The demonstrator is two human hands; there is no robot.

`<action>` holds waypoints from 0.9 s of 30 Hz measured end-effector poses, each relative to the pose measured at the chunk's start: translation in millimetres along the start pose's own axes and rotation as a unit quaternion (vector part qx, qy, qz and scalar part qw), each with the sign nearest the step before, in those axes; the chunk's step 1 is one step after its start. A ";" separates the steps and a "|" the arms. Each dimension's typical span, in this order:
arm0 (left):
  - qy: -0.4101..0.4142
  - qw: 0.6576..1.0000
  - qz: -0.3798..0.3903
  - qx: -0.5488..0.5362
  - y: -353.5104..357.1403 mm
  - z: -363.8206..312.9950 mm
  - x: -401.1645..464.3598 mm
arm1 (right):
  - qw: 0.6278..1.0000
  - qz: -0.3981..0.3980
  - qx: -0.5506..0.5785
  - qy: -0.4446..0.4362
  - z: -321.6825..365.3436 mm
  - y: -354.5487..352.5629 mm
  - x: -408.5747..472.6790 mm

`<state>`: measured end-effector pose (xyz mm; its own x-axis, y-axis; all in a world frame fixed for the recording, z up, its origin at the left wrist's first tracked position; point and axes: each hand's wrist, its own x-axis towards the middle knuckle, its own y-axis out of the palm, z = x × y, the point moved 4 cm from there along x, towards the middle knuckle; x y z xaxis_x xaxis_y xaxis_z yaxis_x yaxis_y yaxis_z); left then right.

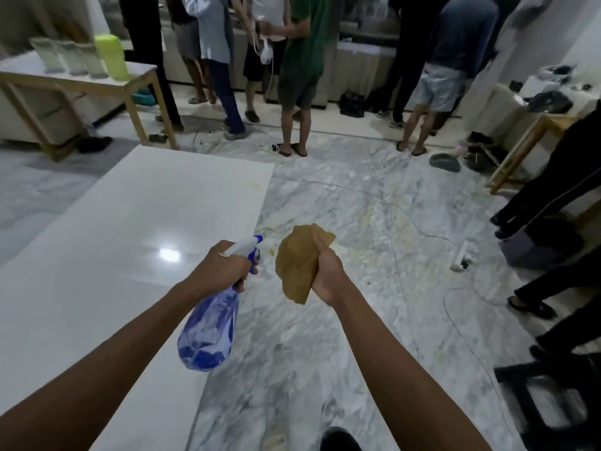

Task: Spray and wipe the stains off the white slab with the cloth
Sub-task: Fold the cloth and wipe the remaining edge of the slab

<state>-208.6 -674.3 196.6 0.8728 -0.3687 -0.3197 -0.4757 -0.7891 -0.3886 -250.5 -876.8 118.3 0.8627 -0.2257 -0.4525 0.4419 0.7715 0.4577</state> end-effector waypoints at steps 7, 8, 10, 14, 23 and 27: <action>0.016 0.998 -0.056 0.014 -12.8 -42.2 132.0 | 0.998 0.051 -0.021 -0.011 86.4 33.9 134.2; 0.014 0.998 -0.064 0.011 -12.4 -46.4 150.8 | 0.998 0.059 -0.020 -0.015 99.0 37.7 155.2; 0.008 0.997 -0.077 0.011 -13.6 -54.5 189.7 | 0.997 0.077 -0.014 -0.012 122.5 45.6 196.1; -0.024 0.996 -0.088 0.004 -13.0 -71.1 258.9 | 0.993 0.112 0.000 0.023 157.4 51.9 272.4; -0.068 0.994 -0.082 -0.032 -22.1 -95.0 388.3 | 0.992 0.112 -0.003 0.056 189.7 69.4 416.3; -0.071 0.995 -0.071 -0.022 -30.7 -87.2 436.0 | 0.992 0.112 0.024 0.060 187.6 82.5 453.8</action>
<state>196.1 -853.7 144.5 0.9056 -0.1809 -0.3836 -0.3401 -0.8500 -0.4023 223.6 -1027.1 94.3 0.9066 0.0221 -0.4214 0.2565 0.7642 0.5918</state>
